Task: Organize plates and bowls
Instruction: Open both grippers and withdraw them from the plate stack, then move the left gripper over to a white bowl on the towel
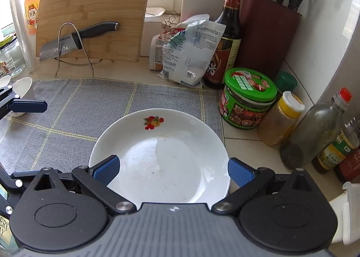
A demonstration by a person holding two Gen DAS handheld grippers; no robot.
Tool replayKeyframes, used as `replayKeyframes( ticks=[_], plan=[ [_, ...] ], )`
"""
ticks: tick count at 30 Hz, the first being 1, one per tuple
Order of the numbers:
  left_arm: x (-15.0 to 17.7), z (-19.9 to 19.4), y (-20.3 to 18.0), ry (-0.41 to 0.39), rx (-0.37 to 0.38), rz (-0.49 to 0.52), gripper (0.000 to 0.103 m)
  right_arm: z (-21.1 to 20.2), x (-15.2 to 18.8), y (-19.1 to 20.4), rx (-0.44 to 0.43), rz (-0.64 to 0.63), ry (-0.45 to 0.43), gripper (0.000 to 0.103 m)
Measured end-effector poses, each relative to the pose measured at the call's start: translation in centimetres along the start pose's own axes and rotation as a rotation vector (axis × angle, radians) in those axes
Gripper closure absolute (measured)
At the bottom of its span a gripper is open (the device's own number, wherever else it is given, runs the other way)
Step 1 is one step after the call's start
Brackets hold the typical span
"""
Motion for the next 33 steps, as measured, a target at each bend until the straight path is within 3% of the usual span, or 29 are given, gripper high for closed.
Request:
replayKeyframes(
  ticks=[6, 19, 33],
  plan=[
    [0.8, -1.5, -0.1, 0.02, -0.068, -0.068, 0.001, -0.9, 0.9, 1.6, -0.029, -0.055, -0.06, 0.0],
    [4.1, -6.0, 1.2, 0.101, -0.216, -0.212, 0.001, -1.2, 2.9, 7.2, -0.196, -0.21, -0.108, 0.0],
    [9.8, -12.4, 6.4, 0.066, -0.147, -0.243, 0.001, -1.6, 7.0, 17.0, -0.212, -0.231, -0.061, 0.0]
  ],
)
Point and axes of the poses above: each gripper's, at about its wrist camera, not at the fingertips, and z roughly the way its jaws point, y to its left, x to its underside, the point moved 6 cm from there along z, roughly the way its jaws point, and after that the axes turned 12 degrees about z, right-handed, at the moved point
